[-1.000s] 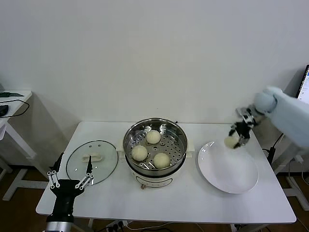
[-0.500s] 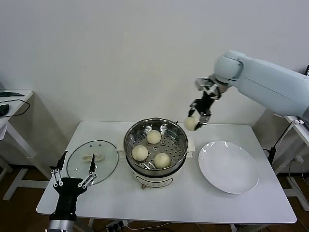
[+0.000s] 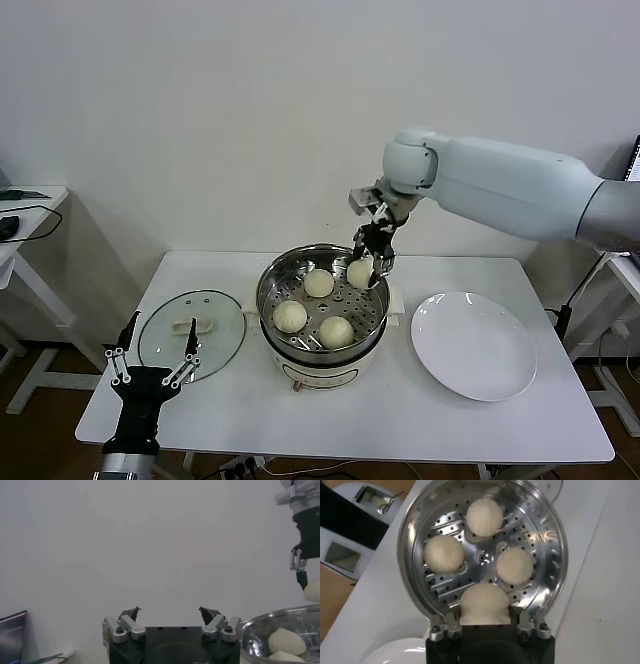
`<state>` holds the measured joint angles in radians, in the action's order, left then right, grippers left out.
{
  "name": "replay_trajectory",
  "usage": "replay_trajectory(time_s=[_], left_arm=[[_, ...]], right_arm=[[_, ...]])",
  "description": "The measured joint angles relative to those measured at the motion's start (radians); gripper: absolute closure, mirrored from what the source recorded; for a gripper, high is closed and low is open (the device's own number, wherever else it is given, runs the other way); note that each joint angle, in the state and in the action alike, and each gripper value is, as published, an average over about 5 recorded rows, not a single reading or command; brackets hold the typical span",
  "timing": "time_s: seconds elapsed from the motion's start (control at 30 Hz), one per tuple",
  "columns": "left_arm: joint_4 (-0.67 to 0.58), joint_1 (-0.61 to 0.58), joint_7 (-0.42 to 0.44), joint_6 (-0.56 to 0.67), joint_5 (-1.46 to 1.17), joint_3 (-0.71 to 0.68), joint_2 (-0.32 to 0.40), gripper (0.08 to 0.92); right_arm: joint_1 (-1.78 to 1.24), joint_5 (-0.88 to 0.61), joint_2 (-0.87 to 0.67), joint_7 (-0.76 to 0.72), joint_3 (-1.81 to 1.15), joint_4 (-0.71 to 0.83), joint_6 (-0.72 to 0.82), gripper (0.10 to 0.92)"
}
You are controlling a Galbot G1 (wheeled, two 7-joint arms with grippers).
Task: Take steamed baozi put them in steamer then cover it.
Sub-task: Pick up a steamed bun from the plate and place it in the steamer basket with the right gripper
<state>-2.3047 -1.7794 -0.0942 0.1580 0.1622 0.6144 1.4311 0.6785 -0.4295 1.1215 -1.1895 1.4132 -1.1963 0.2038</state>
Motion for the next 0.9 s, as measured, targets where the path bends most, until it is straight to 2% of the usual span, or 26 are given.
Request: replay_trajectory(time_s=[0.7,0.9], left_arm=[[-0.002,-0.002,-0.002,0.006,-0.002,0.014,0.002,0.177],[-0.005,-0.004,-0.003,0.007,-0.002,0.015,0.004,0.177]], right_arm=[[-0.086,0.072,0.054,0.043,0.019,0.023,0.011,0.378],[-0.089,0.085,0.05,0.048,0.019,0.022,0.008,0.347]])
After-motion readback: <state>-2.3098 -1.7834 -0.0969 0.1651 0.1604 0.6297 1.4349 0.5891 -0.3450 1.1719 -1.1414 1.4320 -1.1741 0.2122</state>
